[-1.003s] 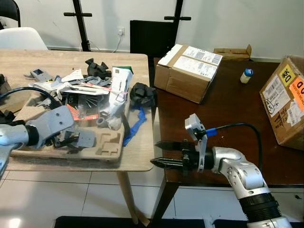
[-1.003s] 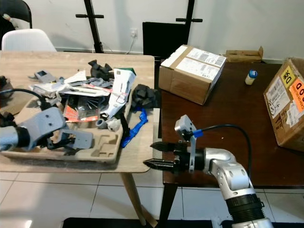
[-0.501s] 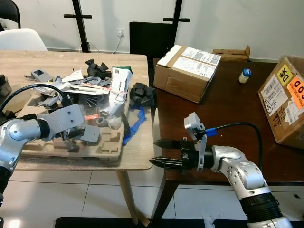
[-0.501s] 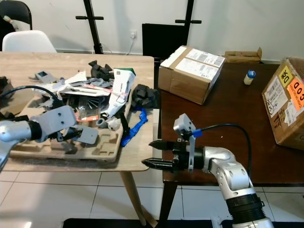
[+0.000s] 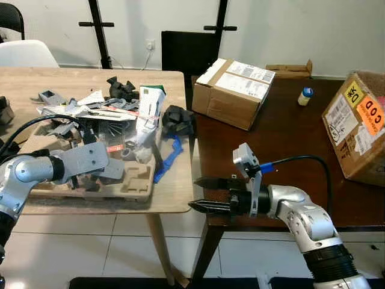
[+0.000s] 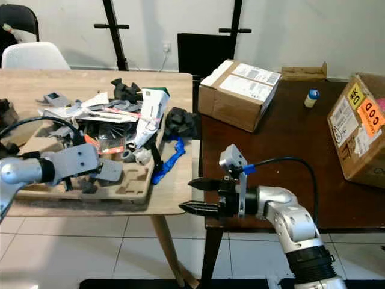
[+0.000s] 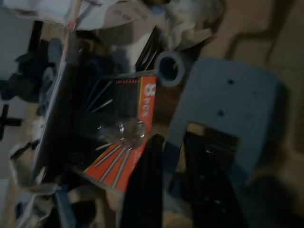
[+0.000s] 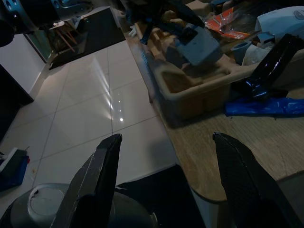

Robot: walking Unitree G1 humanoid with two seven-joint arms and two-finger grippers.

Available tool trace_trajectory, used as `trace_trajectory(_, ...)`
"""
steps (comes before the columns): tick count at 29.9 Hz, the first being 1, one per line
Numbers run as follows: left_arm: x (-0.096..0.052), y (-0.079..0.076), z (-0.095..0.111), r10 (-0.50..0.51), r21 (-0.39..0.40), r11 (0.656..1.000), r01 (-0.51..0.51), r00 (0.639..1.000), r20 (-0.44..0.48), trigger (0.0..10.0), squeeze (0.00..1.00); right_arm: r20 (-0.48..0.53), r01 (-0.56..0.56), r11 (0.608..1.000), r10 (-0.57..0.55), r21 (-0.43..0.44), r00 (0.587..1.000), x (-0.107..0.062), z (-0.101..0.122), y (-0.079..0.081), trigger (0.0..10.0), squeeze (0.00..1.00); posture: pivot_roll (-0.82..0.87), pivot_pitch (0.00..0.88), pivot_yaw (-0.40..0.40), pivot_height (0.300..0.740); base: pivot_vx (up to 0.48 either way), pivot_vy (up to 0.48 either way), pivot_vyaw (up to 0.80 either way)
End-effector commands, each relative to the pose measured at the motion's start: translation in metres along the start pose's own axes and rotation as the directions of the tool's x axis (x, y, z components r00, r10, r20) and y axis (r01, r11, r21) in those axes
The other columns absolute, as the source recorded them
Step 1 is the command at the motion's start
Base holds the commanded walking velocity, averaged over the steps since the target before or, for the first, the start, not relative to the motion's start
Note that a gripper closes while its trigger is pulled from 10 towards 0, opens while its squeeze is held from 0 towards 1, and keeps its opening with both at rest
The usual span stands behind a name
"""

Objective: Picking trash to rubbish bin

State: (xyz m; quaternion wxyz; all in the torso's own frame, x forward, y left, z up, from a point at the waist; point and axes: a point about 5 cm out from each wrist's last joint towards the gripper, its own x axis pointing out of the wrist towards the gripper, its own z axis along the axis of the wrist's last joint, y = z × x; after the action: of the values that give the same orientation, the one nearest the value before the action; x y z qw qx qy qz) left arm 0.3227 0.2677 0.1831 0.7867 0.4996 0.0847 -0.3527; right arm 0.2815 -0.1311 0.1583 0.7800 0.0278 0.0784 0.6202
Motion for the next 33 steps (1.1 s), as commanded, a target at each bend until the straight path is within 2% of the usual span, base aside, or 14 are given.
trace_trajectory(1, -0.002, -0.003, -0.007, -0.012, -0.007, 1.0, 0.012, 0.999, -0.034, 0.0, 0.0, -0.011, -0.014, 1.0, 0.014, -0.007, 1.0, 0.0, 0.0, 0.001, 10.0, 0.0, -0.04, 0.09, -0.02, 0.74, 0.0, 0.0, 0.0)
trace_trajectory(10, -0.009, 0.014, 0.0, 0.036, -0.032, 0.999, -0.036, 0.999, 0.009, 0.0, 0.0, -0.02, -0.017, 1.0, 0.017, -0.018, 1.0, -0.001, 0.003, -0.001, 10.0, 0.0, -0.04, 0.087, -0.023, 0.74, 0.0, 0.0, 0.0)
trace_trajectory(13, -0.014, 0.02, 0.006, 0.038, -0.126, 0.992, -0.029, 0.996, 0.075, 0.0, 0.0, -0.02, -0.02, 1.0, 0.019, -0.021, 1.0, -0.002, 0.004, -0.002, 10.0, 0.0, -0.04, 0.088, -0.021, 0.74, 0.0, 0.0, 0.0)
trace_trajectory(14, -0.014, 0.02, 0.006, 0.038, -0.126, 0.992, -0.029, 0.996, 0.075, 0.0, 0.0, -0.02, -0.02, 1.0, 0.019, -0.021, 1.0, -0.002, 0.004, -0.002, 10.0, 0.0, -0.04, 0.088, -0.021, 0.74, 0.0, 0.0, 0.0)
trace_trajectory(15, -0.017, 0.021, 0.01, 0.024, -0.186, 0.982, -0.001, 0.993, 0.119, 0.0, 0.0, -0.02, -0.021, 1.0, 0.021, -0.022, 1.0, -0.002, 0.004, -0.001, 10.0, 0.0, -0.04, 0.088, -0.021, 0.74, 0.0, 0.0, 0.0)
trace_trajectory(17, -0.021, 0.021, 0.013, -0.002, -0.23, 0.972, 0.038, 0.988, 0.155, 0.0, 0.0, -0.019, -0.024, 0.999, 0.023, -0.022, 1.0, -0.003, 0.004, -0.001, 10.0, 0.0, -0.04, 0.091, -0.018, 0.74, 0.0, 0.0, 0.0)
trace_trajectory(21, -0.043, 0.025, 0.028, -0.125, -0.336, 0.914, 0.226, 0.947, 0.296, 0.0, 0.0, -0.005, -0.04, 0.999, 0.04, -0.025, 0.999, -0.005, 0.008, 0.0, 10.0, 0.0, -0.05, 0.094, -0.015, 0.74, 0.0, 0.0, 0.0)
trace_trajectory(23, -0.047, 0.026, 0.032, -0.128, -0.345, 0.906, 0.246, 0.935, 0.329, 0.0, 0.0, 0.005, -0.043, 0.999, 0.043, -0.027, 0.999, -0.005, 0.01, 0.0, 10.0, 0.0, -0.05, 0.095, -0.016, 0.74, 0.0, 0.0, 0.0)
trace_trajectory(25, -0.054, 0.034, 0.043, -0.085, -0.375, 0.887, 0.268, 0.895, 0.438, 0.0, 0.0, 0.057, -0.049, 0.999, 0.05, -0.024, 0.997, -0.005, 0.019, -0.001, 10.0, 0.0, -0.04, 0.087, -0.019, 0.74, 0.0, 0.0, 0.0)
trace_trajectory(26, -0.054, 0.034, 0.043, -0.085, -0.375, 0.887, 0.268, 0.895, 0.438, 0.0, 0.0, 0.057, -0.049, 0.999, 0.05, -0.024, 0.997, -0.005, 0.019, -0.001, 10.0, 0.0, -0.04, 0.087, -0.019, 0.74, 0.0, 0.0, 0.0)
trace_trajectory(27, -0.058, 0.04, 0.052, -0.042, -0.411, 0.864, 0.292, 0.853, 0.52, 0.0, 0.0, 0.095, -0.061, 0.998, 0.063, -0.021, 0.993, -0.004, 0.026, -0.003, 10.0, 0.0, -0.03, 0.08, -0.016, 0.74, 0.0, 0.0, 0.0)
trace_trajectory(28, -0.058, 0.04, 0.052, -0.042, -0.411, 0.864, 0.292, 0.853, 0.52, 0.0, 0.0, 0.095, -0.061, 0.998, 0.063, -0.021, 0.993, -0.004, 0.026, -0.003, 10.0, 0.0, -0.03, 0.08, -0.016, 0.74, 0.0, 0.0, 0.0)
trace_trajectory(30, -0.059, 0.037, 0.058, -0.059, -0.432, 0.824, 0.366, 0.813, 0.579, 0.0, 0.0, 0.117, -0.098, 0.995, 0.101, -0.025, 0.988, -0.001, 0.035, -0.004, 10.0, 0.0, -0.03, 0.098, -0.013, 0.74, 0.0, 0.0, 0.0)
trace_trajectory(33, -0.061, 0.033, 0.06, -0.073, -0.436, 0.802, 0.408, 0.792, 0.606, 0.0, 0.0, 0.12, -0.119, 0.992, 0.122, -0.029, 0.985, 0.001, 0.038, -0.004, 10.0, 0.0, -0.04, 0.101, -0.011, 0.74, 0.0, 0.0, 0.0)
